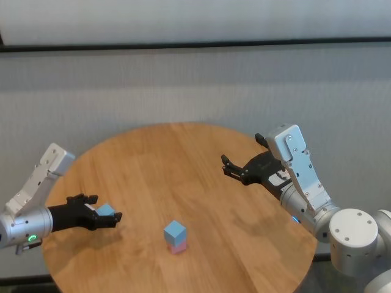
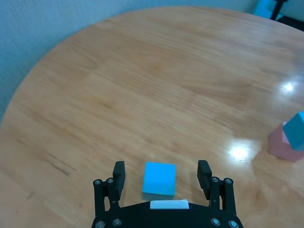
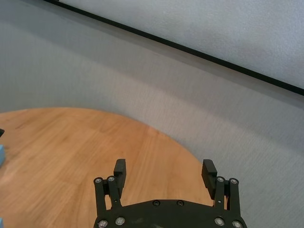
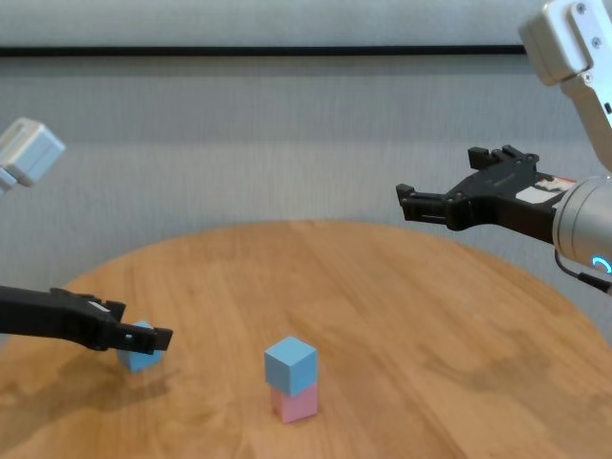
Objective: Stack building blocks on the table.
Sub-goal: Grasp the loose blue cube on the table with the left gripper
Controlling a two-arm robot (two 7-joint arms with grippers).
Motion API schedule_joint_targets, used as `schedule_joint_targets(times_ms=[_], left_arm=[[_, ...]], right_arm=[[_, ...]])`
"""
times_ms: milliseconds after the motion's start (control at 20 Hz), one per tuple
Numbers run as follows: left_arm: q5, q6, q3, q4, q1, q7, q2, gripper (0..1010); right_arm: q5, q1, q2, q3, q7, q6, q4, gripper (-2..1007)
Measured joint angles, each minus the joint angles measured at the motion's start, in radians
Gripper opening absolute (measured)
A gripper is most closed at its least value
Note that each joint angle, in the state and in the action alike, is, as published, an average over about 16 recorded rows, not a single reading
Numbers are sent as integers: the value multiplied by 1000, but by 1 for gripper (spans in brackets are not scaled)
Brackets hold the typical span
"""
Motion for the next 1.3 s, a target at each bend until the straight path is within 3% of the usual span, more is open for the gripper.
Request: schedule_joint_targets(times_ms=[750, 1300], left_arm=[[12, 98, 44, -5, -30, -6, 12, 999], [18, 112, 48, -14, -30, 1, 16, 935]], right_arm=[[0, 0, 0, 0, 0, 0, 0, 1005], [0, 0, 0, 0, 0, 0, 0, 1005]])
